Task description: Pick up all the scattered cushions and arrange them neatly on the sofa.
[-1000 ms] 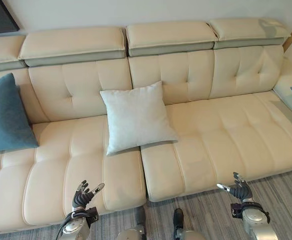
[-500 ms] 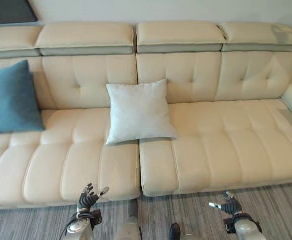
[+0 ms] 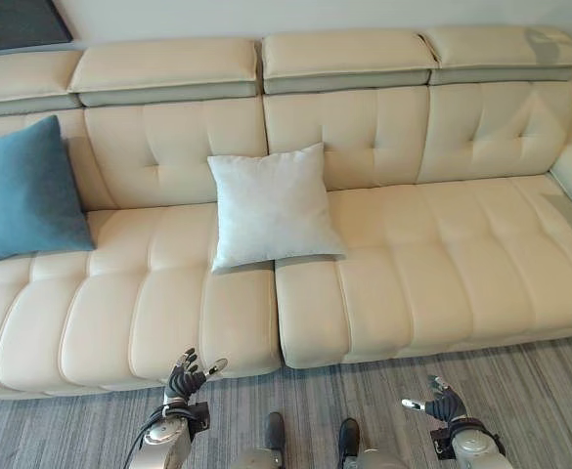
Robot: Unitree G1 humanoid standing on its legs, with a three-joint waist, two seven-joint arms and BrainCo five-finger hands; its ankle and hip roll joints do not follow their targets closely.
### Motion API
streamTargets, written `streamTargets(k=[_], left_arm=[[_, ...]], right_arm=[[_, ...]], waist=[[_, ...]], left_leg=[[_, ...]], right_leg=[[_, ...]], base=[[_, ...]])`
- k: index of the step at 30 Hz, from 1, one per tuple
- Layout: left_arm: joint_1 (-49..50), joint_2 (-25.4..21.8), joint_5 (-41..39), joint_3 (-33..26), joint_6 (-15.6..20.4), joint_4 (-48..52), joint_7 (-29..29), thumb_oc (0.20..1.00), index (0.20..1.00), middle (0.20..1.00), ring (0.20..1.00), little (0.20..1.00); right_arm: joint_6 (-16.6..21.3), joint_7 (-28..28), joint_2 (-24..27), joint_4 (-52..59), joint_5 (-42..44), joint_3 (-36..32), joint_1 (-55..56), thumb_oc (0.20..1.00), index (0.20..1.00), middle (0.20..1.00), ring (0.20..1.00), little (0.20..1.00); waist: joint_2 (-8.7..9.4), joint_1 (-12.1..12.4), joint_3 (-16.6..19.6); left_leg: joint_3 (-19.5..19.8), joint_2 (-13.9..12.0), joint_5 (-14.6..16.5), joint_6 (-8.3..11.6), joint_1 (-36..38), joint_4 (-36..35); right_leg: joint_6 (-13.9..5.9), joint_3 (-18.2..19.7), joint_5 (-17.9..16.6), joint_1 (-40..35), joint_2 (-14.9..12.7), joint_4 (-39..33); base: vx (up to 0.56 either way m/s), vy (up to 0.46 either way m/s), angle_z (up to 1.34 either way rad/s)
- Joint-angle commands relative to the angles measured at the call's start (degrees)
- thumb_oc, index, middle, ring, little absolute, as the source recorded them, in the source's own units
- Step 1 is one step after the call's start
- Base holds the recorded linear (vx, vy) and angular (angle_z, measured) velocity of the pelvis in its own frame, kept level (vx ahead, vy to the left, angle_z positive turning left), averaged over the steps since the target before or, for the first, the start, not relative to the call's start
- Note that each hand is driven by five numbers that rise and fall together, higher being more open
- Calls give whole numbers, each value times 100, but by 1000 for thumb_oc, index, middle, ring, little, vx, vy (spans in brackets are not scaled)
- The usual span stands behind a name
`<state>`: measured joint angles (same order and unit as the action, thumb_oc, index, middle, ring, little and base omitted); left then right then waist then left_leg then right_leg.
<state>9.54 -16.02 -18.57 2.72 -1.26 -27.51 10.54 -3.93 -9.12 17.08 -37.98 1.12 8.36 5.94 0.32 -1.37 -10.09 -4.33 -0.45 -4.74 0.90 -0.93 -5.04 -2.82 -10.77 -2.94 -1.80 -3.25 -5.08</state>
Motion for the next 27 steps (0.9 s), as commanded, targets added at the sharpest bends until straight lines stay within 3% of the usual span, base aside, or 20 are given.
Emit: streamTargets(k=[1, 3, 6, 8, 10, 11, 12, 14, 16, 18, 20, 21, 22, 24, 26, 27], left_arm=[[-107, -165, 306, 182, 104, -108, -129, 1000, 1000, 1000, 1000, 1000], [-178, -177, 354, 249, 93, -221, -184, 1000, 1000, 1000, 1000, 1000], [-309, -211, 483, 307, 86, -324, -219, 1000, 1000, 1000, 1000, 1000], [-418, -236, 605, 306, 66, -447, -242, 1000, 1000, 1000, 1000, 1000], [-486, -248, 693, 214, 65, -635, -247, 1000, 1000, 1000, 1000, 1000], [-522, -240, 745, 113, 33, -837, -247, 1000, 1000, 1000, 1000, 1000], [-530, -239, 746, 114, 39, -847, -248, 1000, 1000, 1000, 1000, 1000], [-685, -166, 799, 80, 0, -1319, -211, 1000, 1000, 1000, 1000, 1000], [-796, -145, 799, 100, 3, -1473, -177, 1000, 1000, 1000, 1000, 1000], [-960, -63, 748, 185, -1, -1755, -150, 1000, 1000, 1000, 1000, 1000], [-1060, 2, 679, 254, 28, -1919, -135, 1000, 1000, 1000, 1000, 1000], [-1061, 2, 678, 254, 30, -1921, -135, 1000, 1000, 1000, 1000, 1000], [-1068, -18, 660, 252, 41, -1914, -139, 1000, 1000, 1000, 1000, 1000], [-1056, -28, 604, 292, 63, -1855, -140, 1000, 1000, 1000, 1000, 1000], [-997, -6, 500, 282, 94, -1808, -83, 1000, 1000, 1000, 1000, 1000], [-946, 7, 402, 275, 106, -1751, -59, 1000, 1000, 1000, 1000, 1000]], right_arm=[[134, -103, 46, -229, 16, -1, -82, 1000, 1000, 1000, 1000, 1000], [121, -124, 13, -440, 89, -79, -67, 1000, 1000, 1000, 1000, 1000], [96, -140, 10, -591, 137, -231, -118, 1000, 1000, 1000, 1000, 1000], [112, -158, 12, -632, 189, -389, -124, 1000, 1000, 1000, 1000, 1000], [126, -167, 23, -724, 144, -485, -105, 1000, 1000, 1000, 1000, 1000], [109, -200, 74, -859, 123, -580, -97, 1000, 1000, 1000, 1000, 1000], [110, -200, 74, -861, 122, -582, -100, 1000, 1000, 1000, 1000, 1000], [87, -275, 117, -1177, 119, -614, -233, 1000, 1000, 1000, 1000, 1000], [85, -299, 117, -1260, 158, -635, -275, 1000, 1000, 1000, 1000, 1000], [84, -315, 71, -1436, 304, -675, -279, 1000, 1000, 1000, 1000, 1000], [125, -327, 79, -1499, 499, -693, -254, 1000, 1000, 1000, 1000, 1000], [126, -327, 79, -1499, 501, -692, -255, 1000, 1000, 1000, 1000, 1000], [137, -317, 77, -1527, 540, -660, -251, 1000, 1000, 1000, 1000, 1000], [155, -310, 123, -1475, 530, -532, -292, 1000, 1000, 1000, 1000, 1000], [141, -284, 186, -1438, 477, -431, -334, 1000, 1000, 1000, 1000, 1000], [125, -277, 235, -1389, 427, -377, -363, 1000, 1000, 1000, 1000, 1000]], waist=[[50, -171, 168], [30, -297, 120], [-28, -444, 73], [-82, -563, 3], [-121, -486, -28], [-104, -430, 6], [-105, -427, 0], [-55, -359, 62], [-46, -368, 93], [-43, -441, 152], [-76, -592, 184], [-72, -582, 183], [-69, -601, 179], [-47, -496, 93], [-49, -373, 43], [-36, -294, 14]], left_leg=[[-340, 170, 620, 24, 236, 4], [-622, 151, 682, -26, 276, 4], [-1361, 58, 804, -109, 344, 4], [-1754, -16, 971, -118, 484, 4], [-2220, -126, 994, -59, 555, 4], [-2662, -187, 997, -1, 666, 4], [-2665, -189, 997, 2, 672, 4], [-3196, -211, 1011, 10, 862, 4], [-3292, -205, 1026, 17, 909, 4], [-3335, -247, 980, 103, 1006, 4], [-3436, -532, 959, 290, 1008, 613], [-3448, -548, 966, 303, 1002, 644], [-3491, -746, 804, 421, 978, 1091], [-3276, -1104, 508, 600, 778, 2065], [-2672, -1121, 300, 634, 586, 2642], [-2238, -1006, 409, 521, 367, 2840]], right_leg=[[-180, 332, 582, 74, 232, 211], [-243, 569, 494, 186, 224, 265], [-379, 884, 416, 541, 191, 563], [-489, 527, 460, 677, 20, 875], [-499, -551, 399, 768, -282, 1034], [-509, -1587, 312, 740, -488, 986], [-509, -1587, 308, 733, -485, 979], [-548, -2607, 194, 733, -657, 1002], [-566, -2652, 153, 734, -658, 912], [-505, -2423, 260, 673, -521, 722], [-346, -2154, 517, 568, -397, 719], [-332, -2148, 523, 566, -387, 712], [-249, -2062, 633, 487, -306, 714], [-58, -1825, 815, 281, -96, 597], [78, -1524, 911, 124, 94, 431], [111, -1350, 932, 82, 129, 362]], base=[[-41, 81, -47], [-75, 120, -68], [-47, 109, -115], [-13, 27, -189], [-47, -101, -184], [-15, -118, -189], [27, -153, -244], [105, -161, -210], [132, -183, -132], [221, -312, -76], [313, -388, -24], [307, -392, -32], [255, -329, -41], [321, -401, -51], [262, -269, -108], [209, -158, -123]])
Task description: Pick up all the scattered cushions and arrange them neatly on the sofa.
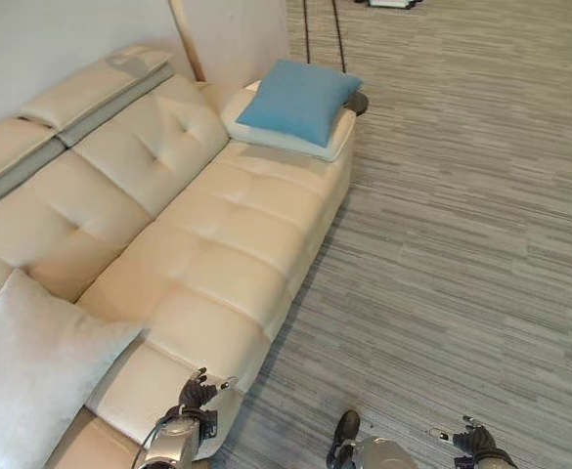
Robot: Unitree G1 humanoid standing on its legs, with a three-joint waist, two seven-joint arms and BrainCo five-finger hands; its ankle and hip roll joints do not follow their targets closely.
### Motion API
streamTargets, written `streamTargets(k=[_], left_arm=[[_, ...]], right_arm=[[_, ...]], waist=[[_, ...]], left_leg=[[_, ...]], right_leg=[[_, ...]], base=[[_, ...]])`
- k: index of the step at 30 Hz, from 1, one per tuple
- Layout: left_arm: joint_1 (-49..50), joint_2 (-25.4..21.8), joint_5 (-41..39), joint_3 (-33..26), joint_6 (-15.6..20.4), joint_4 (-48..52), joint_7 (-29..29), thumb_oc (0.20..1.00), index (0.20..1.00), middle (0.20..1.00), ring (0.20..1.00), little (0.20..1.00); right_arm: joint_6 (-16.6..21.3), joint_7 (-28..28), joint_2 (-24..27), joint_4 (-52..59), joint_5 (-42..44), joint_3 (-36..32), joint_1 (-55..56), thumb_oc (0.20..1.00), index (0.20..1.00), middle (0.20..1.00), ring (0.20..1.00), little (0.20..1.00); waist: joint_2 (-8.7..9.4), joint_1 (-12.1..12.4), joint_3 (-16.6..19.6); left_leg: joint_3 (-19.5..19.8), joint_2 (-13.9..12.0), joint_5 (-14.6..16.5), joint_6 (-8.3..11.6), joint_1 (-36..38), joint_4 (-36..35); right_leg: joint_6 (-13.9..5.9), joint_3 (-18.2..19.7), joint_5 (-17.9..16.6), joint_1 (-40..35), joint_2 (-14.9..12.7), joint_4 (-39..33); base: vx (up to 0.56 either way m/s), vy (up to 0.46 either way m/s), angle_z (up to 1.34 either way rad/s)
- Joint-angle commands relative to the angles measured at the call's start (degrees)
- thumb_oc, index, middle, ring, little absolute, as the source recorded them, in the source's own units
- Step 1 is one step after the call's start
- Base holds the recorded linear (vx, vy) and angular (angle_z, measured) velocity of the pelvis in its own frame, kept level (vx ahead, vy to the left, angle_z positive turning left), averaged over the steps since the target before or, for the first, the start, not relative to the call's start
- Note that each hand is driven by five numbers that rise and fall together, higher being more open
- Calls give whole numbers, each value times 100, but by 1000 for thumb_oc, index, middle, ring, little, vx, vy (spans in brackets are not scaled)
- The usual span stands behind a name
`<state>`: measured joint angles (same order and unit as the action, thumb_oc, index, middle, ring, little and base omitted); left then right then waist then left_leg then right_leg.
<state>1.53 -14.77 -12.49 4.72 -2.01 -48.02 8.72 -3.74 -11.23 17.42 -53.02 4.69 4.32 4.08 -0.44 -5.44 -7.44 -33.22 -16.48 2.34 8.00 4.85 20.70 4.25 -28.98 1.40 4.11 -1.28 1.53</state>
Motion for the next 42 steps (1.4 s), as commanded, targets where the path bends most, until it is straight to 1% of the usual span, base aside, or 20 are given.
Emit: streamTargets(k=[1, 2, 3, 6, 8, 11, 16, 20, 22, 23, 25, 26, 28, 31, 33, 34, 35, 36, 41, 42], left_arm=[[-97, -71, -263, 87, 189, 312, 126, 1000, 1000, 1000, 1000, 1000], [-42, -55, -293, 81, 206, 328, 141, 1000, 1000, 1000, 1000, 1000], [-40, -55, -294, 81, 206, 329, 142, 1000, 1000, 1000, 1000, 1000], [90, -38, -326, 85, 195, 302, 92, 1000, 1000, 1000, 1000, 1000], [133, -21, -317, 89, 178, 196, 74, 1000, 1000, 1000, 1000, 1000], [154, -1, -258, 165, 136, 6, 69, 1000, 1000, 1000, 1000, 1000], [125, -10, -235, 111, 155, -168, 103, 1000, 1000, 1000, 1000, 1000], [202, -45, -259, 128, 168, -205, 123, 1000, 1000, 1000, 1000, 1000], [247, -89, -168, 135, 154, -239, 112, 1000, 1000, 1000, 1000, 1000], [263, -172, -180, 121, 131, -112, 116, 1000, 1000, 1000, 1000, 1000], [263, -173, -180, 121, 130, -111, 115, 1000, 1000, 1000, 1000, 1000], [254, -189, -176, 138, 119, -57, 119, 1000, 1000, 1000, 1000, 1000], [140, -197, -113, 190, 95, -121, 109, 1000, 1000, 1000, 1000, 1000], [8, -172, -163, 181, 105, -146, 87, 1000, 1000, 1000, 1000, 1000], [-38, -159, -121, 160, 110, -161, 77, 1000, 1000, 1000, 1000, 1000], [-38, -159, -121, 160, 110, -161, 77, 1000, 1000, 1000, 1000, 1000], [-57, -163, 0, 127, 112, -200, 59, 1000, 1000, 1000, 1000, 1000], [-52, -169, 56, 102, 124, -208, 44, 1000, 1000, 1000, 1000, 1000], [108, -118, 131, 93, 153, -114, -10, 1000, 1000, 1000, 1000, 1000], [151, -68, 81, 117, 148, -135, -21, 1000, 1000, 1000, 1000, 1000]], right_arm=[[94, -42, 225, 146, 58, 81, -213, 1000, 1000, 1000, 1000, 1000], [99, -22, 250, 164, 48, 119, -247, 1000, 1000, 1000, 1000, 1000], [99, -22, 250, 165, 48, 119, -245, 1000, 1000, 1000, 1000, 1000], [118, 42, 296, 205, 0, 200, -272, 1000, 1000, 1000, 1000, 1000], [121, 51, 337, 174, -30, 253, -295, 1000, 1000, 1000, 1000, 1000], [139, 35, 388, 134, -69, 320, -314, 1000, 1000, 1000, 1000, 1000], [127, 74, 361, 86, -84, 392, -428, 1000, 1000, 1000, 1000, 1000], [115, 152, 242, 25, -180, 453, -422, 1000, 1000, 1000, 1000, 1000], [133, 189, 138, 12, -113, 390, -346, 1000, 1000, 1000, 1000, 1000], [125, 206, 117, 49, -143, 418, -380, 1000, 1000, 1000, 1000, 1000], [124, 206, 116, 50, -144, 418, -380, 1000, 1000, 1000, 1000, 1000], [122, 211, 99, 56, -146, 433, -384, 1000, 1000, 1000, 1000, 1000], [95, 182, 87, -38, -120, 357, -357, 1000, 1000, 1000, 1000, 1000], [93, 161, 81, -138, -38, 253, -336, 1000, 1000, 1000, 1000, 1000], [78, 158, 68, -248, -17, 199, -323, 1000, 1000, 1000, 1000, 1000], [78, 158, 68, -248, -17, 199, -323, 1000, 1000, 1000, 1000, 1000], [70, 161, 55, -327, -3, 137, -276, 1000, 1000, 1000, 1000, 1000], [54, 165, 61, -346, -30, 107, -249, 1000, 1000, 1000, 1000, 1000], [42, 191, 114, -334, -21, -20, -75, 1000, 1000, 1000, 1000, 1000], [93, 196, 146, -358, 14, -2, -96, 1000, 1000, 1000, 1000, 1000]], waist=[[46, 197, -293], [70, 268, -313], [70, 267, -306], [204, 455, -324], [192, 517, -298], [90, 555, -315], [53, 665, -289], [170, 728, -59], [294, 735, 1], [335, 692, -166], [347, 711, -161], [342, 687, -284], [183, 597, -462], [18, 555, -613], [-25, 555, -642], [-26, 556, -642], [25, 526, -617], [50, 508, -586], [40, 463, -369], [-9, 434, -272]], left_leg=[[1120, 833, -140, -316, -426, 260], [1494, 1039, 12, -436, -633, 189], [1493, 1043, 15, -442, -637, 186], [2715, 1713, 248, -698, -1262, -501], [3275, 1927, -19, -646, -1372, -1305], [3761, 2007, -802, -425, -1693, -2569], [3650, 2066, -917, -314, -2004, -2570], [3593, 2109, -1043, -581, -1738, -2570], [3480, 2209, -824, -818, -1493, -2554], [3292, 2245, -575, -1006, -1258, -2514], [3270, 2251, -569, -1010, -1269, -2506], [3156, 2287, -447, -1105, -1104, -2484], [3013, 2210, -204, -1244, -624, -2569], [2918, 2071, -6, -1175, -229, -2562], [2829, 2000, 134, -1085, -28, -2548], [2829, 1999, 135, -1085, -28, -2547], [2843, 2014, 276, -983, 241, -2563], [2848, 2028, 353, -939, 361, -2561], [2968, 1911, 530, -774, 662, -2185], [2979, 1766, 257, -604, 595, -1552]], right_leg=[[-585, 694, 487, -550, -45, -357], [-595, 912, 479, -577, -36, -374], [-598, 912, 480, -570, -40, -371], [-607, 1409, 470, -677, -58, -373], [-601, 1589, 536, -757, 7, -367], [-562, 1771, 660, -958, 206, -341], [-637, 2175, 782, -1377, 294, -461], [-795, 2382, 951, -1585, 45, -200], [-1039, 2408, 526, -1212, -175, 1037], [-1275, 2402, -314, -485, -336, 2560], [-1279, 2426, -299, -455, -346, 2597], [-1332, 2305, -679, -187, -523, 3228], [-1113, 1961, -444, 519, -776, 3876], [-998, 1648, 133, 891, -600, 2793], [-1078, 1499, 15, 865, -438, 1415], [-1078, 1499, 12, 862, -436, 1411], [-1282, 1592, -375, 818, -215, -38], [-1362, 1660, -577, 844, -144, -650], [-1291, 1580, -752, 643, -130, -653], [-1140, 1603, -668, 444, -2, -563]], base=[[165, -72, -111], [113, -27, -89], [216, -68, -105], [241, -64, -80], [257, -36, -69], [320, -10, -35], [378, 79, -44], [574, 181, -71], [579, 198, -14], [390, 157, -33], [172, 94, -55], [360, 214, -45], [490, 241, -17], [370, 43, -3], [316, -40, -15], [450, -124, -19], [513, -156, -14], [642, -198, 2], [598, -234, 8], [541, -293, 43]])
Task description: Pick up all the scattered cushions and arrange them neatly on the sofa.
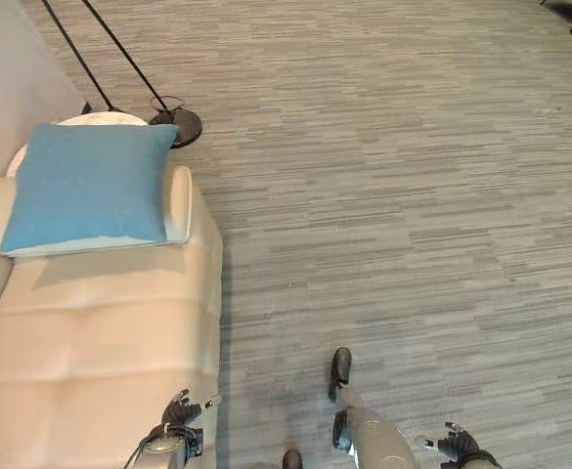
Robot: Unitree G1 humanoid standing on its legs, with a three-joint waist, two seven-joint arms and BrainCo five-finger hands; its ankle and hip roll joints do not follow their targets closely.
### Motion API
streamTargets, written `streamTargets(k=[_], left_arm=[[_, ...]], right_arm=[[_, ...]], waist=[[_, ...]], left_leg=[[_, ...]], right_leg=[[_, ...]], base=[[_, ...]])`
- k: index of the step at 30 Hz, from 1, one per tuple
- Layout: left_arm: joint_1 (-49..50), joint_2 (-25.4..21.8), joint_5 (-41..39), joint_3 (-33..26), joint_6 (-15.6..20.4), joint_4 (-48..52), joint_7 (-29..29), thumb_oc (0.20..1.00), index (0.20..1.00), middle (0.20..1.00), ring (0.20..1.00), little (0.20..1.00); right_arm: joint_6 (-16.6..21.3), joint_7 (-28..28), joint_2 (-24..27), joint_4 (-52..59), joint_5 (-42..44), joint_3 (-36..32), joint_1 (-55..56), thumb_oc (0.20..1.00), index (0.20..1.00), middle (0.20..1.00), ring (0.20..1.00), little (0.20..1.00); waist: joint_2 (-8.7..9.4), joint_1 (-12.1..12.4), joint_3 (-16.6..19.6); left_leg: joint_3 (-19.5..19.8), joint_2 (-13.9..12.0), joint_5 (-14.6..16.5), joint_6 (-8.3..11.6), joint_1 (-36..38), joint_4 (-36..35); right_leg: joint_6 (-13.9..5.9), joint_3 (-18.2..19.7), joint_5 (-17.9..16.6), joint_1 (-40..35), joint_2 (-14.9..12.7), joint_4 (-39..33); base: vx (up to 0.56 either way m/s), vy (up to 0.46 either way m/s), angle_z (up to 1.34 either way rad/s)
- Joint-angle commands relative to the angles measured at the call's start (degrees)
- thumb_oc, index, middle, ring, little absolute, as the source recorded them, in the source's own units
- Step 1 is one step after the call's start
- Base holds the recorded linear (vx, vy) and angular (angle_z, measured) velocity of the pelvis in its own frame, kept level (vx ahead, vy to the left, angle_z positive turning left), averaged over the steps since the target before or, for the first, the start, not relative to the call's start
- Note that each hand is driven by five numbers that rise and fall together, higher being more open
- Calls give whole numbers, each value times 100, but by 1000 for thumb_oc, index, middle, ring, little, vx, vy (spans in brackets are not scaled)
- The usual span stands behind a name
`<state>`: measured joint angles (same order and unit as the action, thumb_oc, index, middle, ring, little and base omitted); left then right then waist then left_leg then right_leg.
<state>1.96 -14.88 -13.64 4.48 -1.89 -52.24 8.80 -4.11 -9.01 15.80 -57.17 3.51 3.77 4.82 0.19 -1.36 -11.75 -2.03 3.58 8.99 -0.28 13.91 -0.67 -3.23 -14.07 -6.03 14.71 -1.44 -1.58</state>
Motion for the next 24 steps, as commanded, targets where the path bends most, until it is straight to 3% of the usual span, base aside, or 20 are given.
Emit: streamTargets(k=[1, 2, 4, 6, 8, 10, 12, 14, 15, 16, 19, 21, 22, 24], left_arm=[[117, -31, 122, 149, 128, 302, -30, 1000, 1000, 1000, 1000, 1000], [128, -20, 7, 166, 126, 358, -10, 1000, 1000, 1000, 1000, 1000], [131, -5, -68, 210, 122, 398, -23, 1000, 1000, 1000, 1000, 1000], [109, 33, -139, 230, 117, 323, 13, 1000, 1000, 1000, 1000, 1000], [84, 67, -256, 192, 109, 248, 54, 1000, 1000, 1000, 1000, 1000], [121, 90, -329, 165, 112, 239, 105, 1000, 1000, 1000, 1000, 1000], [173, 87, -329, 133, 93, 211, 120, 1000, 1000, 1000, 1000, 1000], [240, 94, -294, 132, 85, 222, 143, 1000, 1000, 1000, 1000, 1000], [276, 111, -267, 134, 66, 215, 140, 1000, 1000, 1000, 1000, 1000], [274, 100, -237, 118, 48, 210, 130, 1000, 1000, 1000, 1000, 1000], [305, 113, -169, 77, 21, 110, 100, 1000, 1000, 1000, 1000, 1000], [363, 115, -110, -6, -5, 34, 111, 1000, 1000, 1000, 1000, 1000], [470, 115, -137, -98, 6, 23, 113, 1000, 1000, 1000, 1000, 1000], [480, 131, -160, -104, 19, -45, 132, 1000, 1000, 1000, 1000, 1000]], right_arm=[[143, -30, 331, 58, 161, 59, -189, 1000, 1000, 1000, 1000, 1000], [183, -34, 355, 74, 217, 50, -231, 1000, 1000, 1000, 1000, 1000], [179, -41, 431, 114, 260, 75, -283, 1000, 1000, 1000, 1000, 1000], [174, -42, 478, 175, 285, 98, -336, 1000, 1000, 1000, 1000, 1000], [137, -60, 510, 162, 298, 110, -372, 1000, 1000, 1000, 1000, 1000], [118, -88, 509, 156, 332, 132, -409, 1000, 1000, 1000, 1000, 1000], [90, -85, 523, 179, 316, 168, -420, 1000, 1000, 1000, 1000, 1000], [72, -99, 560, 214, 250, 240, -419, 1000, 1000, 1000, 1000, 1000], [68, -98, 566, 224, 213, 264, -387, 1000, 1000, 1000, 1000, 1000], [55, -89, 594, 233, 163, 291, -382, 1000, 1000, 1000, 1000, 1000], [52, -66, 608, 330, 105, 304, -355, 1000, 1000, 1000, 1000, 1000], [39, -43, 584, 391, 73, 304, -361, 1000, 1000, 1000, 1000, 1000], [18, 11, 513, 430, 19, 320, -310, 1000, 1000, 1000, 1000, 1000], [42, 9, 464, 412, -13, 347, -297, 1000, 1000, 1000, 1000, 1000]], waist=[[-102, 36, 175], [-125, 60, 179], [-91, 123, 84], [-74, 203, 7], [-35, 277, -58], [42, 354, -84], [84, 444, -51], [59, 482, 23], [6, 488, 36], [-44, 498, 68], [-95, 468, 101], [-104, 459, 173], [-42, 502, 322], [17, 529, 426]], left_leg=[[-136, -306, -661, 340, -437, 1047], [-97, -376, -1095, 453, -687, 1829], [-63, -384, -1365, 528, -1221, 2849], [-49, -397, -1511, 504, -1469, 3514], [-78, -324, -1250, 410, -1875, 3674], [-182, -218, -883, 281, -2422, 3274], [-273, -128, -744, 206, -2547, 2515], [-223, -69, -912, 188, -2575, 1123], [-175, -77, -1367, 288, -2449, 165], [-180, -98, -1508, 345, -2443, -252], [-277, -108, -1487, 494, -2769, -433], [-791, -210, -1711, 560, -2742, -433], [-873, -223, -1747, 383, -2585, -433], [-855, -157, -1752, 306, -2527, -433]], right_leg=[[-303, 85, 168, -740, 51, -205], [-174, 71, 307, -871, 103, -124], [-32, 65, 466, -1162, 128, -212], [94, 81, 659, -1421, 188, -193], [139, 132, 778, -1576, 149, -191], [106, 138, 863, -1779, 68, -210], [64, 121, 972, -1970, 29, -248], [40, 51, 1063, -2114, 50, -283], [28, 23, 1125, -2251, 119, -323], [26, -8, 1163, -2337, 167, -316], [11, -48, 1262, -2517, 248, -315], [-5, 59, 1381, -2877, 294, -342], [-95, 75, 1474, -3055, 195, -342], [-149, 79, 1501, -3040, 104, -193]], base=[[760, -433, 61], [457, -306, 38], [359, -279, 11], [367, -253, -23], [313, -195, -13], [321, -152, -15], [369, -68, -5], [403, -25, -14], [419, -7, -13], [433, 19, -7], [374, 44, 13], [681, 157, 6], [565, 152, -1], [578, 189, -21]])
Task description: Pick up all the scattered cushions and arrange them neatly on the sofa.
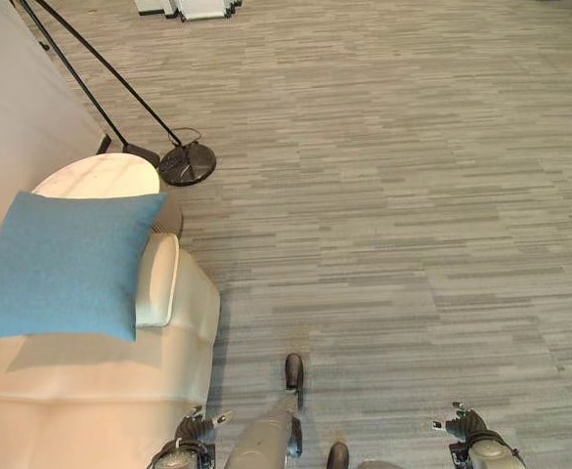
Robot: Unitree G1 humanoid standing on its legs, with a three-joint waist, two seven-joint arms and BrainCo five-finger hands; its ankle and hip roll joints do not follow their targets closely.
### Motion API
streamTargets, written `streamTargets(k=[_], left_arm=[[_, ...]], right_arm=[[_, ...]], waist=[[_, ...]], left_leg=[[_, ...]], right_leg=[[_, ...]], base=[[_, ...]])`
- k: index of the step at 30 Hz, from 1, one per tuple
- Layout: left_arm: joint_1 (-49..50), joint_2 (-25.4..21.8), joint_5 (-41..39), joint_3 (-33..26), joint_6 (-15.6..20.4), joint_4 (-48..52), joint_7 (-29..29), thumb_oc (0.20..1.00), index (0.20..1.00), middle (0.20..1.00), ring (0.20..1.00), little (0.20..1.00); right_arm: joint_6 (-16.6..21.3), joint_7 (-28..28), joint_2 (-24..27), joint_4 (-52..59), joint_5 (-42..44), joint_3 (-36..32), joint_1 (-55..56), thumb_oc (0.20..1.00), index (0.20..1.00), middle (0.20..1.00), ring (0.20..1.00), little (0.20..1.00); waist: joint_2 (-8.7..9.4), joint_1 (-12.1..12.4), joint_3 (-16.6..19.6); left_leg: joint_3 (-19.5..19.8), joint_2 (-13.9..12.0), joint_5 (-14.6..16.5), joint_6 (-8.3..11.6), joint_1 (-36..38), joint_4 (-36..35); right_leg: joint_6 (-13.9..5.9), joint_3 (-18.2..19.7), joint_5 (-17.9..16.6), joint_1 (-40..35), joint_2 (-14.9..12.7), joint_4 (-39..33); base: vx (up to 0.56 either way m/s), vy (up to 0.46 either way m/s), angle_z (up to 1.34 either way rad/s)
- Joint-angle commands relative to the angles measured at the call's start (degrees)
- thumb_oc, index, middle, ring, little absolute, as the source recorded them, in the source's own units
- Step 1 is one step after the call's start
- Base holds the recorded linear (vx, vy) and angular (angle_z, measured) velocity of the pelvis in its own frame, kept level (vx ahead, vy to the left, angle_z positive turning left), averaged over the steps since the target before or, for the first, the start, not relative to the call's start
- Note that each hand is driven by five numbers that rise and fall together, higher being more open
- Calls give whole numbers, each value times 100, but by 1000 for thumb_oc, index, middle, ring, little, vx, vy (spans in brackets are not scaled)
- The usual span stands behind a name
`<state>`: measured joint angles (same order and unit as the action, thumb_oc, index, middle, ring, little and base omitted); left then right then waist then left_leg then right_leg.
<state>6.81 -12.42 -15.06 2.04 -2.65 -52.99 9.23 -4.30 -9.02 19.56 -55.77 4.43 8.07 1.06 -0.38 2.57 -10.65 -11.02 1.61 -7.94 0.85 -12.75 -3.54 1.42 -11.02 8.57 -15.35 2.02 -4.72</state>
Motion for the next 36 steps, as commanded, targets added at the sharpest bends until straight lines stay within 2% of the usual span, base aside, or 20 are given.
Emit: streamTargets(k=[1, 2, 3, 5, 6, 7, 9, 11, 13, 15, 18, 20, 24, 25, 27, 29, 31, 34, 35, 36], left_arm=[[-23, -147, 35, 145, 81, -47, 109, 1000, 1000, 1000, 1000, 1000], [-20, -148, 36, 147, 81, -48, 110, 1000, 1000, 1000, 1000, 1000], [2, -198, 96, 159, 60, -17, 109, 1000, 1000, 1000, 1000, 1000], [-33, -283, 161, 201, 41, 87, 116, 1000, 1000, 1000, 1000, 1000], [-69, -318, 205, 250, 36, 139, 133, 1000, 1000, 1000, 1000, 1000], [-92, -349, 255, 297, 18, 204, 138, 1000, 1000, 1000, 1000, 1000], [-195, -414, 342, 387, 33, 282, 153, 1000, 1000, 1000, 1000, 1000], [-304, -429, 324, 443, 59, 338, 151, 1000, 1000, 1000, 1000, 1000], [-388, -435, 360, 495, 58, 333, 136, 1000, 1000, 1000, 1000, 1000], [-459, -443, 407, 512, 78, 302, 117, 1000, 1000, 1000, 1000, 1000], [-575, -468, 407, 443, 116, 156, 94, 1000, 1000, 1000, 1000, 1000], [-560, -446, 340, 392, 160, 109, 84, 1000, 1000, 1000, 1000, 1000], [-414, -329, 180, 272, 163, -199, 44, 1000, 1000, 1000, 1000, 1000], [-330, -251, -146, 143, 153, -347, 28, 1000, 1000, 1000, 1000, 1000], [-325, -176, -394, 133, 164, -345, 62, 1000, 1000, 1000, 1000, 1000], [-361, -163, -472, 161, 136, -332, 44, 1000, 1000, 1000, 1000, 1000], [-413, -189, -550, 195, 115, -290, 73, 1000, 1000, 1000, 1000, 1000], [-459, -181, -493, 282, 70, -318, 39, 1000, 1000, 1000, 1000, 1000], [-470, -179, -450, 329, 50, -332, 30, 1000, 1000, 1000, 1000, 1000], [-536, -189, -349, 402, -2, -315, 11, 1000, 1000, 1000, 1000, 1000]], right_arm=[[69, 27, -8, 192, -132, -79, 94, 1000, 1000, 1000, 1000, 1000], [69, 28, -9, 190, -131, -79, 98, 1000, 1000, 1000, 1000, 1000], [72, 40, -73, 195, -120, -96, 123, 1000, 1000, 1000, 1000, 1000], [81, 49, -116, 240, -100, -88, 108, 1000, 1000, 1000, 1000, 1000], [73, 40, -121, 288, -88, -86, 102, 1000, 1000, 1000, 1000, 1000], [59, 29, -127, 334, -73, -84, 100, 1000, 1000, 1000, 1000, 1000], [70, 16, -150, 350, -43, -87, 102, 1000, 1000, 1000, 1000, 1000], [86, -8, -159, 337, 11, -85, 122, 1000, 1000, 1000, 1000, 1000], [60, -20, -162, 334, 39, -85, 134, 1000, 1000, 1000, 1000, 1000], [59, -37, -182, 238, 99, -88, 110, 1000, 1000, 1000, 1000, 1000], [27, -27, -173, 164, 94, -167, 144, 1000, 1000, 1000, 1000, 1000], [1, -14, -163, 139, 35, -200, 181, 1000, 1000, 1000, 1000, 1000], [27, 59, -157, 33, 5, -193, 227, 1000, 1000, 1000, 1000, 1000], [48, 85, -130, -79, 8, -134, 198, 1000, 1000, 1000, 1000, 1000], [99, 77, -60, -79, 113, -112, 126, 1000, 1000, 1000, 1000, 1000], [108, 59, 47, -25, 160, -113, 69, 1000, 1000, 1000, 1000, 1000], [46, 43, 71, -129, 151, -87, 10, 1000, 1000, 1000, 1000, 1000], [-16, 37, 49, -151, 149, -76, 41, 1000, 1000, 1000, 1000, 1000], [-22, 16, 30, -163, 148, -68, 59, 1000, 1000, 1000, 1000, 1000], [-16, -17, 1, -125, 134, -52, 99, 1000, 1000, 1000, 1000, 1000]], waist=[[192, 179, 449], [221, 193, 455], [307, 194, 463], [317, 116, 320], [290, 30, 227], [242, -34, 165], [109, -130, 37], [-34, -182, -83], [-108, -223, -164], [-126, -258, -184], [-77, -305, -147], [-69, -312, -94], [-65, -291, 87], [-71, -227, 134], [-25, -155, 83], [-5, -111, -78], [72, -75, -150], [219, -47, -116], [227, -102, -92], [227, -158, -75]], left_leg=[[35, 181, 110, 10, 356, -146], [43, 214, 151, 32, 381, -146], [49, 338, 325, -109, 538, -146], [87, 434, 552, -316, 808, -146], [118, 457, 604, -410, 918, -146], [189, 469, 686, -469, 1059, -146], [335, 430, 824, -510, 1292, -146], [497, 372, 862, -480, 1508, -146], [657, 340, 929, -448, 1727, -146], [840, 353, 1042, -381, 1897, -146], [1097, 412, 1211, -297, 2107, -146], [1272, 391, 1335, -231, 2333, -146], [1475, 244, 1453, -127, 2677, 171], [1492, 84, 1268, 0, 2509, 1022], [1545, 100, 963, 52, 1903, 2191], [1307, 59, 835, 65, 1273, 3170], [775, -185, 921, 4, 1064, 3160], [353, -156, 1341, -110, 856, 2254], [134, -187, 1303, -120, 894, 1675], [-374, -386, 951, 56, 843, 933]], right_leg=[[-820, -257, -128, 31, -503, 725], [-844, -233, -105, 10, -542, 725], [-1017, -222, -546, 221, -727, 1569], [-1183, -72, -1347, 998, -979, 3269], [-1169, -22, -1705, 1323, -1082, 3914], [-1082, 87, -1763, 1551, -1095, 4285], [-883, 364, -1239, 2267, -906, 4643], [-716, 307, -752, 2638, -783, 3988], [-680, 296, -694, 2745, -664, 3310], [-775, 785, -890, 2734, -241, 1745], [-988, 1311, -1399, 2763, -201, 176], [-1063, 1341, -1493, 2771, -250, 12], [-959, 1111, -1482, 2575, -266, 383], [-805, 1022, -1358, 2413, -233, 602], [-675, 887, -1257, 2149, -274, 558], [-551, 604, -1080, 1911, -310, 591], [-434, 339, -826, 1711, -354, 627], [-473, -163, -649, 1436, -490, 472], [-490, -357, -601, 1375, -521, 422], [-521, -697, -494, 1209, -527, 388]], base=[[622, 218, -18], [625, 242, -11], [288, 159, -2], [340, 230, 27], [335, 216, 50], [311, 172, 68], [306, 118, 62], [318, 43, 63], [333, -30, 40], [368, -108, 42], [414, -121, 51], [490, -160, 73], [546, -220, 58], [442, -242, 66], [394, -262, 70], [221, -198, 58], [219, -197, 79], [204, -116, 101], [237, -49, 156], [169, -26, 158]])
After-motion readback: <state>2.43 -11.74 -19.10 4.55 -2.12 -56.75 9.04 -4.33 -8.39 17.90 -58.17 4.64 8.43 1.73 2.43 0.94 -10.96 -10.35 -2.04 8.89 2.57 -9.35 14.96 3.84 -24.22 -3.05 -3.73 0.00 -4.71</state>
